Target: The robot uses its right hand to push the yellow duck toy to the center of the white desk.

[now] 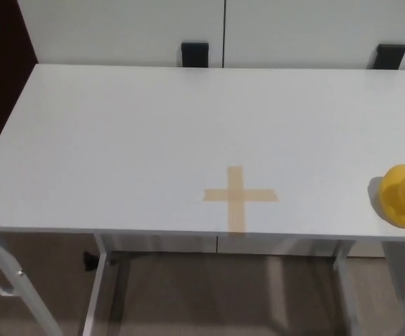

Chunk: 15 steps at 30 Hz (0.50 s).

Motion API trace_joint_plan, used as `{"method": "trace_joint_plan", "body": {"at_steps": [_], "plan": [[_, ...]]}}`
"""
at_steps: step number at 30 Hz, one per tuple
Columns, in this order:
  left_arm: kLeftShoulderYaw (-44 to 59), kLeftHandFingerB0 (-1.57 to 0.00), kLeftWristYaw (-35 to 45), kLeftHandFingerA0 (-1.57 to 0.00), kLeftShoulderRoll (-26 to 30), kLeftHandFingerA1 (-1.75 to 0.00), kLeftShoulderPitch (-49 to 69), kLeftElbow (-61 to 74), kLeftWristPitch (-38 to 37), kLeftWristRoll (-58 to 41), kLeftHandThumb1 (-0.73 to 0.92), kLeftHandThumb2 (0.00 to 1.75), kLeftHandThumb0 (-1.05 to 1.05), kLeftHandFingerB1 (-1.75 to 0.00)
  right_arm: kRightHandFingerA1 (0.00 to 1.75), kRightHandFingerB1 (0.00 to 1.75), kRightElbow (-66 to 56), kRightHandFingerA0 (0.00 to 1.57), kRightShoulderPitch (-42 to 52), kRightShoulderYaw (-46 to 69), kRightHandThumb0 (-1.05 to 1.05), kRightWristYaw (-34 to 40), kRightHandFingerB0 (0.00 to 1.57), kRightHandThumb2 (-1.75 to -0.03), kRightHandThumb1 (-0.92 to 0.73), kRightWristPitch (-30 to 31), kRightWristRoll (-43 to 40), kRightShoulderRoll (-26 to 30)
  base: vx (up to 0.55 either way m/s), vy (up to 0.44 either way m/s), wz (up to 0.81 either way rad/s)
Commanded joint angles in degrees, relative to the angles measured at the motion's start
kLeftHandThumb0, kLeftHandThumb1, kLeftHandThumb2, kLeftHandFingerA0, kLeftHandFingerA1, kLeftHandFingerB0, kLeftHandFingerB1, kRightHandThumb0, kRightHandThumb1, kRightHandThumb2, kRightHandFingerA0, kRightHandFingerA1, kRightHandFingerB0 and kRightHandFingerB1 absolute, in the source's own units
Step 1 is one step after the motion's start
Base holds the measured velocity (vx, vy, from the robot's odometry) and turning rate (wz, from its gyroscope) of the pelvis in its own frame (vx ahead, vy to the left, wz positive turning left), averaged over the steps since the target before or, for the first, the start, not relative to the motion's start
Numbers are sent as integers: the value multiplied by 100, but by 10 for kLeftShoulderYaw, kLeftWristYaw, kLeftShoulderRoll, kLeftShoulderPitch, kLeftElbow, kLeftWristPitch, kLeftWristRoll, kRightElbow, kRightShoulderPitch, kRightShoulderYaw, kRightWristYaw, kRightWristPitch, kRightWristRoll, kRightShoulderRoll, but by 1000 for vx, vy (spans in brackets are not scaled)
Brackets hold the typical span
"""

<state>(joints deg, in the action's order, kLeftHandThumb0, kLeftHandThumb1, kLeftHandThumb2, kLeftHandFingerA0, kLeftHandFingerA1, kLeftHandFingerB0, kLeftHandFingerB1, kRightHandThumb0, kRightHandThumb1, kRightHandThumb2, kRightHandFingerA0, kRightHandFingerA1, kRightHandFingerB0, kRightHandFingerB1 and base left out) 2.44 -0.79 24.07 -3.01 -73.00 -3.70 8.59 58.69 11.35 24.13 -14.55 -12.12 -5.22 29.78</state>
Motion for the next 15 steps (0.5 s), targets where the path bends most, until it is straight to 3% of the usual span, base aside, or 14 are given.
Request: {"method": "trace_joint_plan", "body": {"at_steps": [1,2,5,6,7,9,10,11,12,15], "plan": [[-2,-91,-9,-87,3,-84,5,-12,-6,3,57,82,-12,-88,74,74,10,106,-2,47,-20,52,60,-79,-38,-19,-39,11,0,0,0],[-2,-89,-9,-86,3,-84,9,-12,-8,4,56,90,-11,-87,82,76,7,94,-4,59,-33,62,53,-67,-47,-10,-46,14,0,0,0],[0,-88,-5,-85,5,-84,12,-12,-10,1,59,84,-14,-88,90,77,-2,87,-9,71,-35,68,47,-65,-50,1,-49,16,0,0,0],[4,-93,-3,-86,4,-86,11,-11,-7,-4,60,82,-17,-92,101,80,-23,82,-17,85,-40,74,42,-66,-54,23,-58,21,0,0,0],[7,-93,-3,-87,4,-89,13,-10,-6,-7,59,82,-16,-94,108,79,-21,40,-42,102,-57,63,28,-58,-65,33,-75,32,0,0,0],[9,-93,-4,-87,5,-89,17,-9,-7,-8,59,82,-16,-94,108,79,-10,40,-76,122,-57,44,28,-58,-65,38,-97,44,0,0,0],[7,-93,-6,-88,6,-88,18,-8,-7,-4,58,80,-17,-94,109,81,-15,30,-86,124,-64,40,26,-59,-69,41,-95,48,0,1,-8],[6,-93,-7,-88,7,-88,18,-8,-7,-2,58,80,-17,-94,109,81,-16,30,-91,126,-64,37,26,-59,-69,42,-94,49,0,0,0],[8,-94,-7,-89,6,-88,17,-10,-9,-4,56,88,-14,-92,105,74,-47,13,-123,127,-73,27,21,-61,-75,68,-103,63,0,0,0],[11,-92,-5,-85,5,-85,17,-10,-10,-6,58,88,-12,-92,91,62,-102,10,-162,124,-74,38,19,-63,-78,92,-107,70,0,0,0]]}}
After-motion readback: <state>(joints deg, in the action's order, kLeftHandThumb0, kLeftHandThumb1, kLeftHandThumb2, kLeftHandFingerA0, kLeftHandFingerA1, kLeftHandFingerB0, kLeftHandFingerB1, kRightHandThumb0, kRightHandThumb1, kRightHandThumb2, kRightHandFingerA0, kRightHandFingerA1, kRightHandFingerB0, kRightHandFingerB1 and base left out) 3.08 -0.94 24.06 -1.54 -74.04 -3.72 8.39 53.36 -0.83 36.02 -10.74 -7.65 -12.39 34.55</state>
